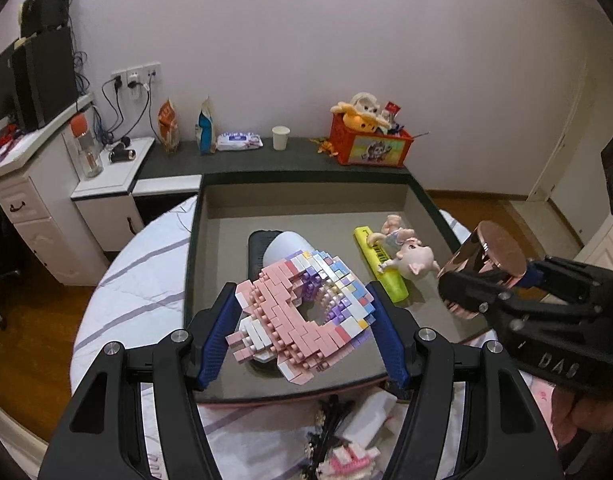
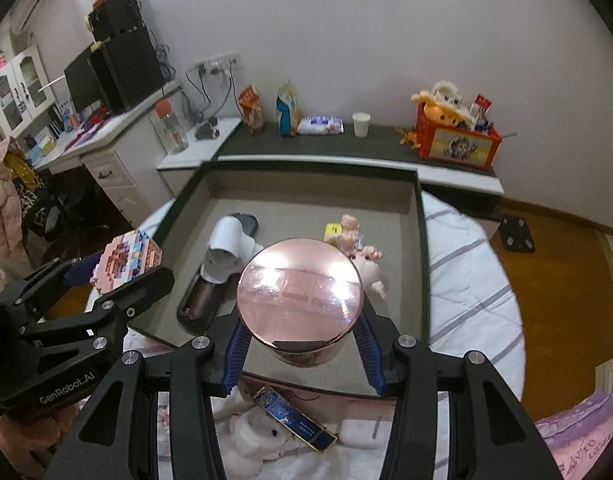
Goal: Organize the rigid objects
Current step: 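Carry the block heart and jar into the tray box and release both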
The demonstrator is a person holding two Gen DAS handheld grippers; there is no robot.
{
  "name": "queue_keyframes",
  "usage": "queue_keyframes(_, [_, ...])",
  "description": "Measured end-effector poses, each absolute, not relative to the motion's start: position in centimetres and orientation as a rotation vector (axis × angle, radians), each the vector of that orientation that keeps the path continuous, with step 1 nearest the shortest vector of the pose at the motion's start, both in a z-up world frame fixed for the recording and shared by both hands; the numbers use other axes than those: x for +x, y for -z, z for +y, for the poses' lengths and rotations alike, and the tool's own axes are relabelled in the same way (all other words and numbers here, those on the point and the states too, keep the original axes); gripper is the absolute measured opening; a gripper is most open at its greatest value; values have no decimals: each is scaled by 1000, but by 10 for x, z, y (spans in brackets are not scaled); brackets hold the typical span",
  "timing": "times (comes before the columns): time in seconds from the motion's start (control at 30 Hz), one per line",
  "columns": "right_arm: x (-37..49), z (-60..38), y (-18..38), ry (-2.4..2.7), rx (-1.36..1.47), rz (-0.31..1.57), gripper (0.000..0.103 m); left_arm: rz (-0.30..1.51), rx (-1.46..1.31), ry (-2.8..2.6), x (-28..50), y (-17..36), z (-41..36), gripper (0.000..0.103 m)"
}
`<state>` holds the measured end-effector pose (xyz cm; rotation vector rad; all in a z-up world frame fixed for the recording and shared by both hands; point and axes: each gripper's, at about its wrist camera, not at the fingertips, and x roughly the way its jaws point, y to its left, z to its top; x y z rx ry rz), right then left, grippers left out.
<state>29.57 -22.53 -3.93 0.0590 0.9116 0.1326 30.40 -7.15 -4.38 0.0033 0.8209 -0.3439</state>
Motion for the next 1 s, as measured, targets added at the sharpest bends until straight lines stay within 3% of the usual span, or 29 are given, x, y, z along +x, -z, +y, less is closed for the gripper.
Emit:
queue_keyframes(0.47, [325, -236, 87, -100, 80, 1023, 49, 921, 15, 336, 339, 82, -92, 64])
queue_keyframes(1.0, [333, -234, 96, -74, 33, 1052, 50, 1009, 53, 307, 352, 105, -98, 68])
